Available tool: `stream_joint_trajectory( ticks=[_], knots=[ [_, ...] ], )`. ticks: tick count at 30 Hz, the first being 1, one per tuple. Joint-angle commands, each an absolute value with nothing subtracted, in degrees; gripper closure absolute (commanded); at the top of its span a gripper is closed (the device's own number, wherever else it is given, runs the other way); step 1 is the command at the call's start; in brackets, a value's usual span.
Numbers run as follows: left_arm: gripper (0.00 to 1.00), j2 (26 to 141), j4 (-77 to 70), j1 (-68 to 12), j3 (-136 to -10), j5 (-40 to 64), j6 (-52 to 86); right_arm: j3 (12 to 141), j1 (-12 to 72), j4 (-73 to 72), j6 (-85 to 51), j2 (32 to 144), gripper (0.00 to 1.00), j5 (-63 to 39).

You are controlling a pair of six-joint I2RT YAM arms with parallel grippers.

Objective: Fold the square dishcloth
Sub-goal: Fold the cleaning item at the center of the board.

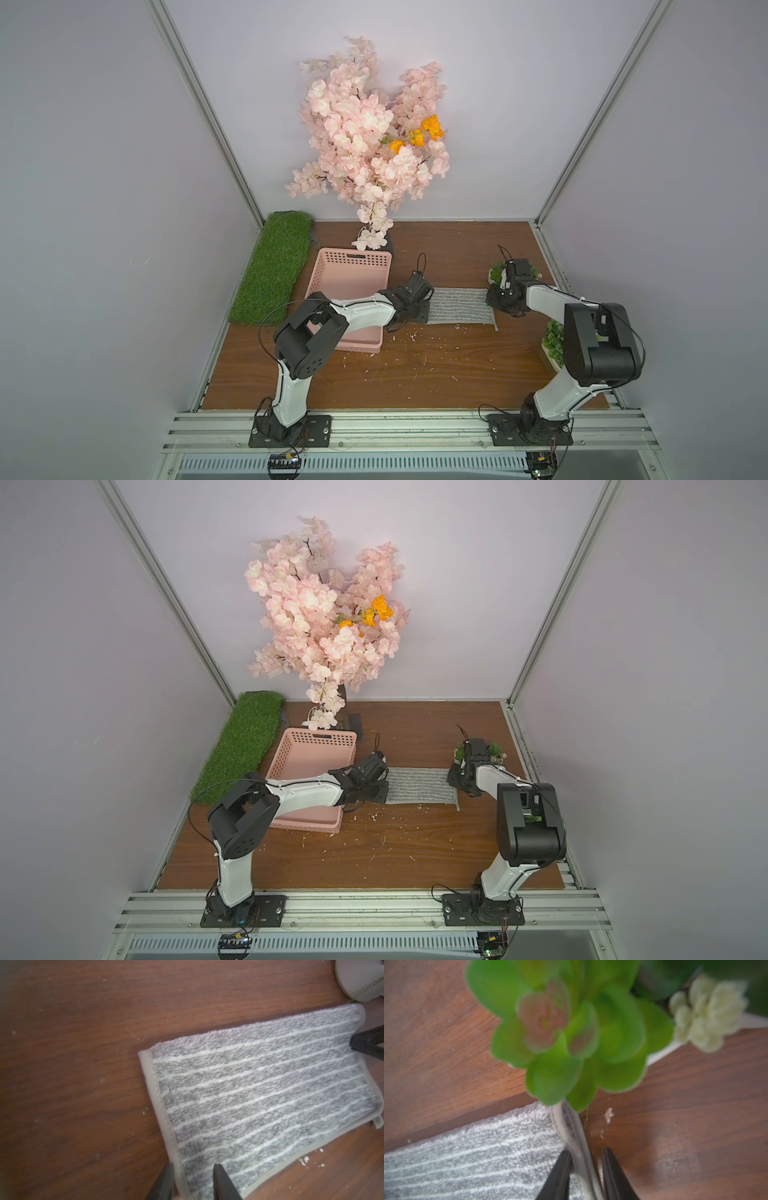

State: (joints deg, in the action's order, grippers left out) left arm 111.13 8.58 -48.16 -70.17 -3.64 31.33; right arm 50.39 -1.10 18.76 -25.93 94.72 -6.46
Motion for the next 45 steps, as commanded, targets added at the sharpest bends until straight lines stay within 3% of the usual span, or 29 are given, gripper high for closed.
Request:
stream_joint_trajectory(
  ticks=[1,12,24,30,45],
  knots=[
    [0.64,108.4,11.3,-49.0,-70.8,-8.7,33.0,48.5,-1.1,20.0,-26.5,94.3,0.71,-6.3],
    [0.62,108.0,13.5,-49.1,-70.6,-10.8,35.3,46.5,-0.8,21.6,-27.3,93.4,0.79,-6.7],
    [0.61,110.1,11.7,-49.0,-69.5,-7.9,36.1,48.3,-0.8,22.0,-25.8,93.1,1.00,-6.1],
    [0.61,111.2,10.8,-49.0,-69.4,-6.2,35.8,50.0,-0.4,22.8,-24.9,90.6,1.00,-6.1],
    [0.80,112.7,7.2,-49.1,-68.4,-2.9,37.1,57.0,7.6,28.6,-28.6,85.5,1.00,-2.5]
  ],
)
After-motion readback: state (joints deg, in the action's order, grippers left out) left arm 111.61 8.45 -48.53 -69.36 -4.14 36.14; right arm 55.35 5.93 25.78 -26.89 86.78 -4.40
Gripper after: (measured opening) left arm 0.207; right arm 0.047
